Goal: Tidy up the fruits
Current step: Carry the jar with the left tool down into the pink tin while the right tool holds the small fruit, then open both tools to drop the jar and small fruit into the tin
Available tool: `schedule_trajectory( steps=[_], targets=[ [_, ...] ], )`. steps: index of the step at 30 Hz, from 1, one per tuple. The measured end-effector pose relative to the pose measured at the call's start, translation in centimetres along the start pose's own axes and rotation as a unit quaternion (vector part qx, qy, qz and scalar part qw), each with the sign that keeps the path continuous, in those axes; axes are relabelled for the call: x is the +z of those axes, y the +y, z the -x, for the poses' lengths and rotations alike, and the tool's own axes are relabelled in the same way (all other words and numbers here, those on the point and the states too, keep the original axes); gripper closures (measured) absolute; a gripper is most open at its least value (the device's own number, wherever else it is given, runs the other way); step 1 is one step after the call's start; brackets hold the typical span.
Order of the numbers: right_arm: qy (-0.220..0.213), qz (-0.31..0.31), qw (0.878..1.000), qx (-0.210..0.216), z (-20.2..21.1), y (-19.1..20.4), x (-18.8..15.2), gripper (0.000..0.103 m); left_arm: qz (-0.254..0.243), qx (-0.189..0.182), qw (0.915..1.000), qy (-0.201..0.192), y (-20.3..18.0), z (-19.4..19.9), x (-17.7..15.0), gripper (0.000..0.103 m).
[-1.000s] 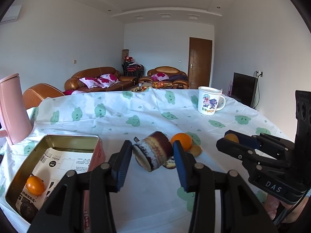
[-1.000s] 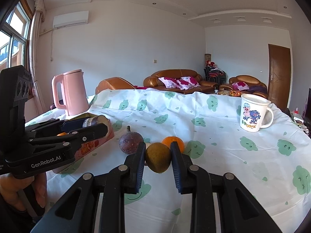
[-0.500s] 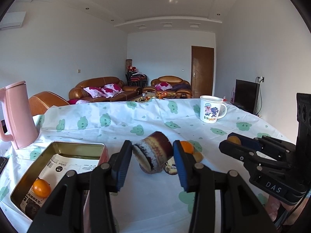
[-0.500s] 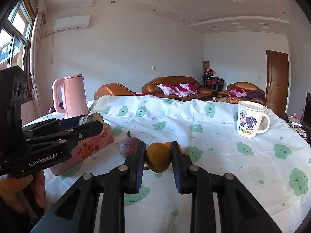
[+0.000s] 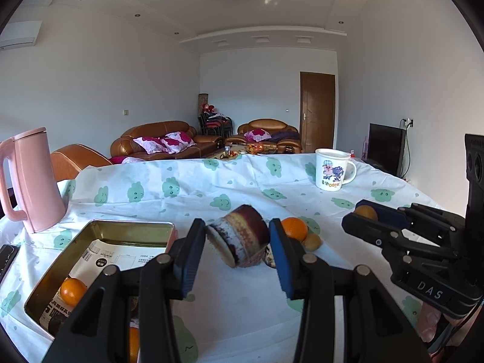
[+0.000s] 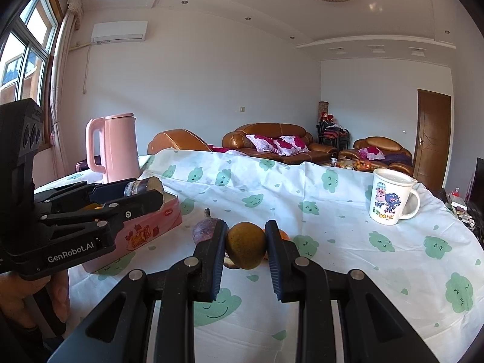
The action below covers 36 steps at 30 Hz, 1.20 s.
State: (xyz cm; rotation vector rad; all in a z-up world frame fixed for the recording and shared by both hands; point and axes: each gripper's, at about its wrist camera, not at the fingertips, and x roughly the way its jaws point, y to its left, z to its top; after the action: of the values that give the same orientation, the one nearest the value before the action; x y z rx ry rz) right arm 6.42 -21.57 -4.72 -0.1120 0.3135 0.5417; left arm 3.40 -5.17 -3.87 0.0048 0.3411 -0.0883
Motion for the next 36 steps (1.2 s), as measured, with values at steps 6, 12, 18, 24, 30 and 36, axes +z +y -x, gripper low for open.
schedule_trajectory(
  steps=[6, 12, 18, 24, 30, 36],
  targets=[
    [0.007, 0.006, 0.999, 0.032, -0.9, 2.1, 1.2, 0.075, 0.01, 0.014, 0.9998, 0.011, 2.0, 0.5, -0.1, 0.058],
    [0.017, 0.017, 0.996, 0.08, -2.7, 5.3, 2.6, 0.075, 0.034, 0.047, 0.9979, 0.028, 6.0, 1.0, -0.3, 0.058],
    [0.031, 0.026, 0.992, 0.123, -5.0, 8.8, 3.5, 0.075, 0.06, 0.08, 0.9938, 0.049, 10.3, 1.8, -1.0, 0.058],
    [0.052, 0.047, 0.986, 0.152, -7.2, 12.2, 3.5, 0.075, 0.086, 0.085, 0.9901, 0.071, 13.0, 2.0, -1.9, 0.058],
    [0.076, 0.065, 0.981, 0.166, -8.9, 14.3, 3.3, 0.075, 0.088, 0.082, 0.9885, 0.091, 14.1, 2.2, -2.9, 0.058],
    [0.119, 0.076, 0.975, 0.171, -11.1, 15.5, 2.8, 0.075, 0.088, 0.076, 0.9871, 0.11, 14.3, 1.8, -3.5, 0.058]
  ],
)
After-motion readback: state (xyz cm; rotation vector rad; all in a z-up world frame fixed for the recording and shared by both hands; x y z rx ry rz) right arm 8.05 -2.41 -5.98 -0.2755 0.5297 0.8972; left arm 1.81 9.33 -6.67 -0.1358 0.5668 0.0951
